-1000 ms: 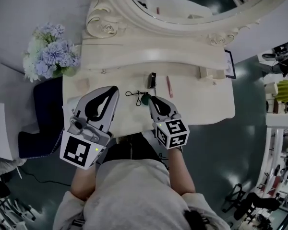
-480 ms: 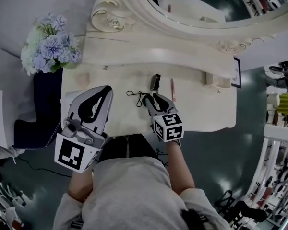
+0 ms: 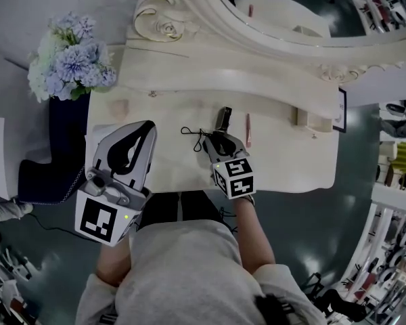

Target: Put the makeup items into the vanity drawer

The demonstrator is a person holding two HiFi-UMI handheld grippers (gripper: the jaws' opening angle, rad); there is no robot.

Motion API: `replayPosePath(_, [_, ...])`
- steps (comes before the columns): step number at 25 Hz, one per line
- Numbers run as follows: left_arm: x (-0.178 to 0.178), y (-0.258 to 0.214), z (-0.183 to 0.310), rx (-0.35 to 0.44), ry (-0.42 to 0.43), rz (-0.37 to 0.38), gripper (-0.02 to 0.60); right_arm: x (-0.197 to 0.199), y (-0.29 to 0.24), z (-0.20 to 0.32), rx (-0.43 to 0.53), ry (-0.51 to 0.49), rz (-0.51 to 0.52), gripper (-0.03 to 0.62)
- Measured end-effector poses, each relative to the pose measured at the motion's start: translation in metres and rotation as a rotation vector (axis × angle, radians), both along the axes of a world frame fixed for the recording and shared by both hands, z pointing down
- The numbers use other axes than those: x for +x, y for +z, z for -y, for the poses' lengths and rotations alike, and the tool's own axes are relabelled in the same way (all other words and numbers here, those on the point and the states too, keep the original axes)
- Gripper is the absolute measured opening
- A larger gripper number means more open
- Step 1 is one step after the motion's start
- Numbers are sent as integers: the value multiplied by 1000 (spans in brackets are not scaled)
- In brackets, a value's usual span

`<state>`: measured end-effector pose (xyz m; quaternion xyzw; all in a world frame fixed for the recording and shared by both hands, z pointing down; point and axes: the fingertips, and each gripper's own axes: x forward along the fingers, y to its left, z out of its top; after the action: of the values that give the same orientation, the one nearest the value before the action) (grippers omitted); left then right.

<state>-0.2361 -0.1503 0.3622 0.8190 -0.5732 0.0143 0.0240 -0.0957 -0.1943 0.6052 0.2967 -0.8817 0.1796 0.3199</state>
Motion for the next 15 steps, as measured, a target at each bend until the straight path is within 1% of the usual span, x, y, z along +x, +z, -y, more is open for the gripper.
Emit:
replayPosePath(2, [-1, 0, 1, 0, -4, 1, 14, -3, -1, 0, 15, -23, -10, 60])
replayPosePath(7, [-1, 1, 1, -2, -9, 2, 14, -12, -9, -3, 33, -63, 5, 51])
replayPosePath(11, [-3, 0, -1, 1, -10, -1, 14, -20, -23, -5, 49, -76, 52, 34])
replayPosePath(15, [-3, -4, -3, 12, -8, -3, 14, -25, -39, -7, 63, -84, 91, 34])
